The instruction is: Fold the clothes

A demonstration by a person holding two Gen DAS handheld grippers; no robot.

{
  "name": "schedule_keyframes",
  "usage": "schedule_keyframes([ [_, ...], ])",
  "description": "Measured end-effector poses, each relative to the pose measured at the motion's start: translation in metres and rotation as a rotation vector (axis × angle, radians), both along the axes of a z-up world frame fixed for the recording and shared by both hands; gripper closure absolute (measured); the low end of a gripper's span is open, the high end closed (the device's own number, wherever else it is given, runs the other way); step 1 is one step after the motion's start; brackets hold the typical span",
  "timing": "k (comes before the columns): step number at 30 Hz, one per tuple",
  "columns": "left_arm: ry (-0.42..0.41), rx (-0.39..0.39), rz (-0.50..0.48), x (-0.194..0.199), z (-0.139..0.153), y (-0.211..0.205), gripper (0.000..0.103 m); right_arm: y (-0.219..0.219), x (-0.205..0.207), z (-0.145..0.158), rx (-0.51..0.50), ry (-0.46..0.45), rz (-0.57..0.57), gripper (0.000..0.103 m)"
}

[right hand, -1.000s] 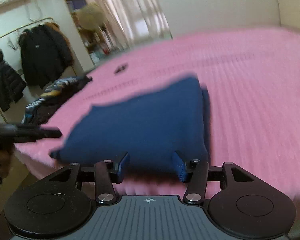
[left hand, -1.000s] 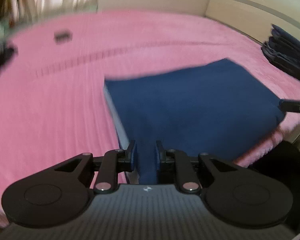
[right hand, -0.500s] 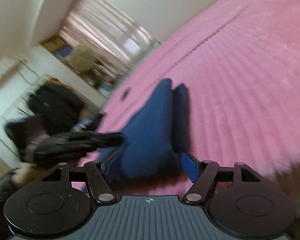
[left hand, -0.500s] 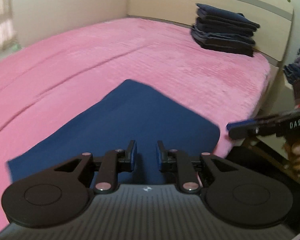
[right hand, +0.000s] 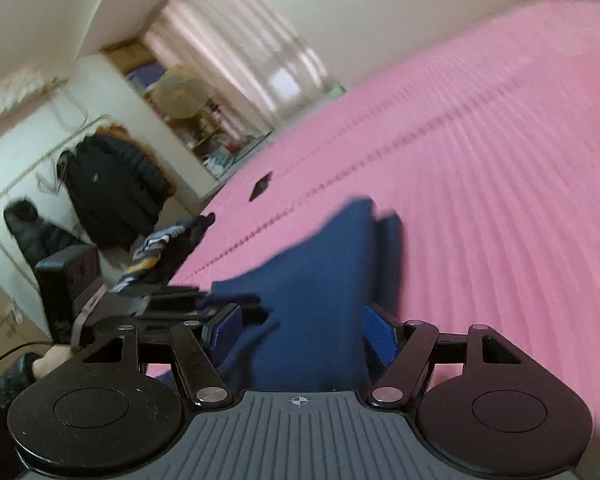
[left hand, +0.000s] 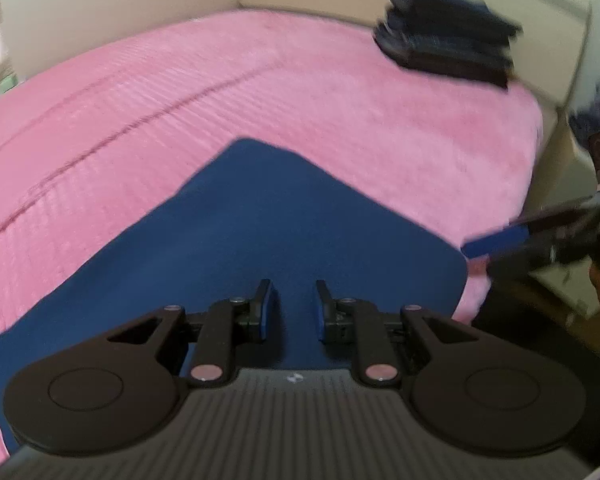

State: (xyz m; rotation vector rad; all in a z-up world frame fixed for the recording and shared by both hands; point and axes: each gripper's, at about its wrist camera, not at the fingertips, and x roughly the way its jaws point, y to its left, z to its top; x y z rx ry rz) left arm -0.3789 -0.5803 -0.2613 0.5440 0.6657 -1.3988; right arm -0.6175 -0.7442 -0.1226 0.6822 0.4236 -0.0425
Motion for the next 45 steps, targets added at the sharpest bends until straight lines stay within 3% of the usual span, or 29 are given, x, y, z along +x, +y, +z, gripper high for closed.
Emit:
schedule_keyframes([
  [3, 0.008, -0.047, 0.049, 0.01, 0.008, 0.015, 0.083, -0.006, 0.042, 0.01, -0.052, 0.008, 0.052, 0.033],
  [9, -0.011, -0.038, 0.067, 0.03, 0.002, 0.022, 0.078, -0.042, 0.12, -0.026, 0.007, 0.161, 0.028, 0.033],
  [10, -0.015, -0.035, 0.068, 0.034, 0.0, 0.023, 0.078, -0.048, 0.118, -0.035, 0.029, 0.177, 0.021, 0.037],
  [11, -0.018, -0.032, 0.069, 0.037, -0.001, 0.024, 0.078, -0.053, 0.116, -0.044, 0.052, 0.192, 0.014, 0.073],
  [12, -0.021, -0.029, 0.071, 0.04, -0.003, 0.025, 0.078, -0.056, 0.113, -0.047, 0.077, 0.185, -0.006, 0.084],
  [14, -0.028, -0.023, 0.074, 0.047, -0.006, 0.026, 0.078, -0.059, 0.104, -0.046, 0.088, 0.162, -0.034, 0.09],
  [16, -0.035, -0.017, 0.076, 0.053, -0.009, 0.028, 0.079, -0.06, 0.091, -0.04, 0.067, 0.132, -0.051, 0.09],
  [20, -0.053, -0.005, 0.051, 0.05, -0.016, 0.022, 0.079, -0.067, 0.083, -0.064, 0.106, 0.169, -0.08, 0.09],
  [22, -0.062, -0.001, 0.035, 0.045, -0.021, 0.018, 0.079, -0.07, 0.081, -0.064, 0.133, 0.157, -0.091, 0.087],
  [24, -0.06, -0.001, 0.038, 0.045, -0.023, 0.015, 0.079, -0.057, 0.084, -0.041, -0.001, 0.167, -0.099, 0.073],
  [27, -0.045, -0.003, 0.055, 0.047, -0.024, 0.019, 0.078, -0.031, 0.083, -0.002, -0.198, 0.098, -0.092, 0.073],
  [30, -0.041, -0.007, 0.075, 0.048, -0.023, 0.023, 0.078, -0.019, 0.087, 0.008, -0.194, 0.012, -0.026, 0.072],
  [32, -0.036, -0.01, 0.092, 0.05, -0.021, 0.026, 0.078, -0.02, 0.102, -0.011, -0.181, 0.082, 0.019, 0.068],
  [33, -0.034, -0.011, 0.101, 0.051, -0.02, 0.027, 0.078, -0.025, 0.111, -0.026, -0.177, 0.156, 0.03, 0.062],
  [34, -0.032, -0.012, 0.109, 0.052, -0.019, 0.029, 0.078, -0.031, 0.118, -0.043, -0.165, 0.225, 0.034, 0.062],
  [36, -0.027, -0.015, 0.126, 0.054, -0.017, 0.031, 0.078, -0.032, 0.113, -0.048, -0.164, 0.198, 0.042, 0.062],
  [41, -0.016, -0.021, 0.169, 0.058, -0.013, 0.038, 0.076, 0.003, 0.08, -0.009, -0.268, 0.16, 0.016, 0.062],
  [42, -0.014, -0.023, 0.177, 0.059, -0.012, 0.04, 0.076, 0.01, 0.073, -0.012, -0.271, 0.161, 0.023, 0.059],
  [43, -0.01, -0.023, 0.189, 0.06, -0.012, 0.044, 0.076, 0.018, 0.067, -0.016, -0.274, 0.162, 0.029, 0.054],
  [44, -0.005, -0.023, 0.205, 0.061, -0.014, 0.052, 0.076, 0.026, 0.061, -0.019, -0.277, 0.163, 0.036, 0.033],
  [45, 0.001, -0.023, 0.22, 0.062, -0.015, 0.059, 0.076, 0.034, 0.055, -0.022, -0.28, 0.164, 0.042, 0.023],
])
